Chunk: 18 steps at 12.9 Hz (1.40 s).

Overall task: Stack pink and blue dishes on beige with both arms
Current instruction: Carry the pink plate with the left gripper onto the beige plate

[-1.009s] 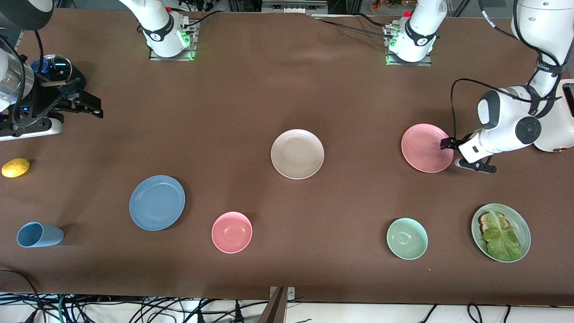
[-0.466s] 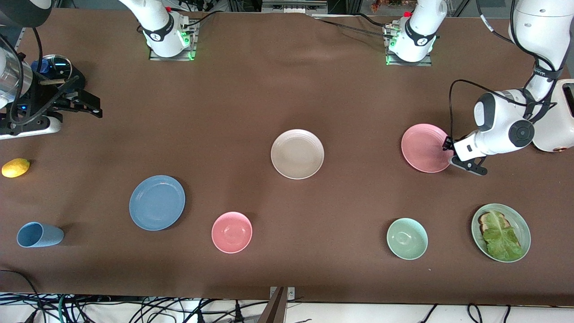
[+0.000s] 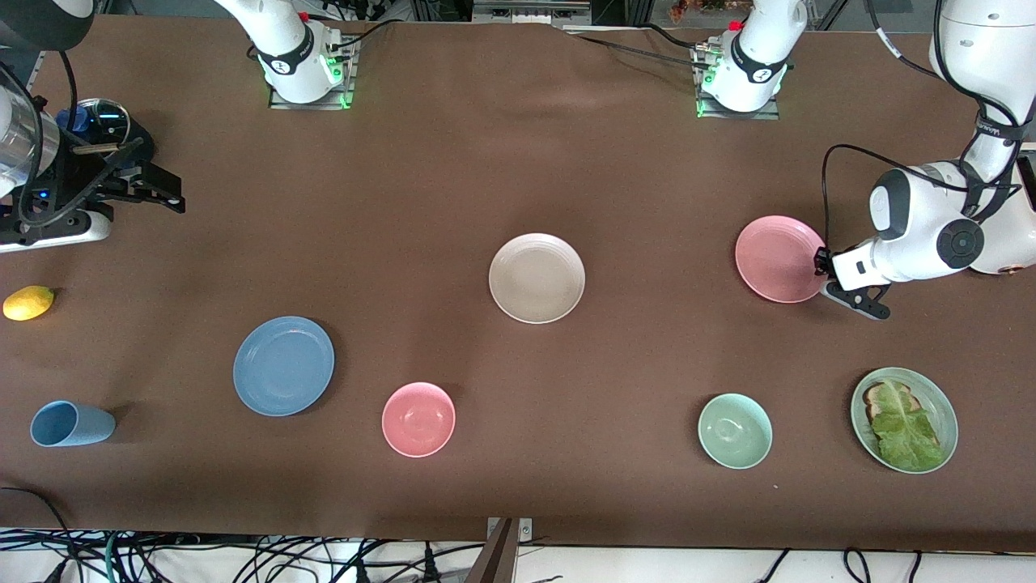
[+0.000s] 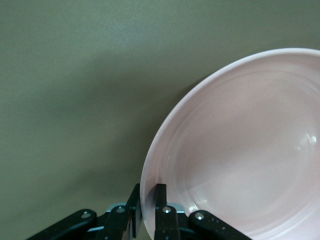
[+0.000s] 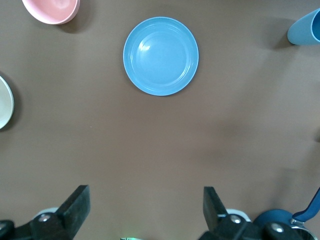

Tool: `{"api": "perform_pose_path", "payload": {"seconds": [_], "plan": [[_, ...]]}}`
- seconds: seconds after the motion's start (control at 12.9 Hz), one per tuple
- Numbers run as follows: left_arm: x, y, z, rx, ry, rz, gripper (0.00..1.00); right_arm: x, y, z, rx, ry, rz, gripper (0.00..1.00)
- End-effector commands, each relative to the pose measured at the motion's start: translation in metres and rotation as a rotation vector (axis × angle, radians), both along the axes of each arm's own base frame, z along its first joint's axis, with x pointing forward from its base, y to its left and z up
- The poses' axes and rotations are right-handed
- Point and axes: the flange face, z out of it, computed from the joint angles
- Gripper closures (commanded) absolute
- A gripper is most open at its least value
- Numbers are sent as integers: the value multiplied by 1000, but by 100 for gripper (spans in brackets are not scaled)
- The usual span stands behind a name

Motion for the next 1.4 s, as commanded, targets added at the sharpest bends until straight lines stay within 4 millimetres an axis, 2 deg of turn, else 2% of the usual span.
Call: {"api": "perform_pose_path", "payload": {"seconds": [0.0, 0.08, 0.39, 0.54, 0.78, 0.93, 1.01, 1.09, 1.16, 1.32], "plan": [[41, -25, 45, 21, 63, 21, 100, 0, -1, 4, 13, -7, 13, 0], [52, -36, 60, 21, 83, 29, 100, -1, -1, 5, 15, -9, 13, 0], [66, -75, 85, -24, 98, 95, 100, -1, -3, 3, 12, 2, 12, 0], [73, -109, 99, -55, 93, 140, 100, 0, -4, 1, 14, -1, 9, 0], [84, -199, 127, -65, 62, 244, 100, 5, -1, -7, 13, 2, 13, 0], [83, -262, 127, -78, 74, 278, 100, 6, -1, -8, 13, 0, 13, 0], [86, -297, 134, -116, 72, 272, 100, 6, -1, -7, 13, -1, 13, 0], [87, -326, 135, -129, 76, 274, 100, 6, -1, -9, 13, 2, 13, 0], [81, -353, 127, -121, 94, 272, 100, 6, 0, -10, 13, 3, 14, 0], [79, -388, 117, -128, 107, 257, 100, 6, 0, -10, 11, 3, 15, 0]]}}
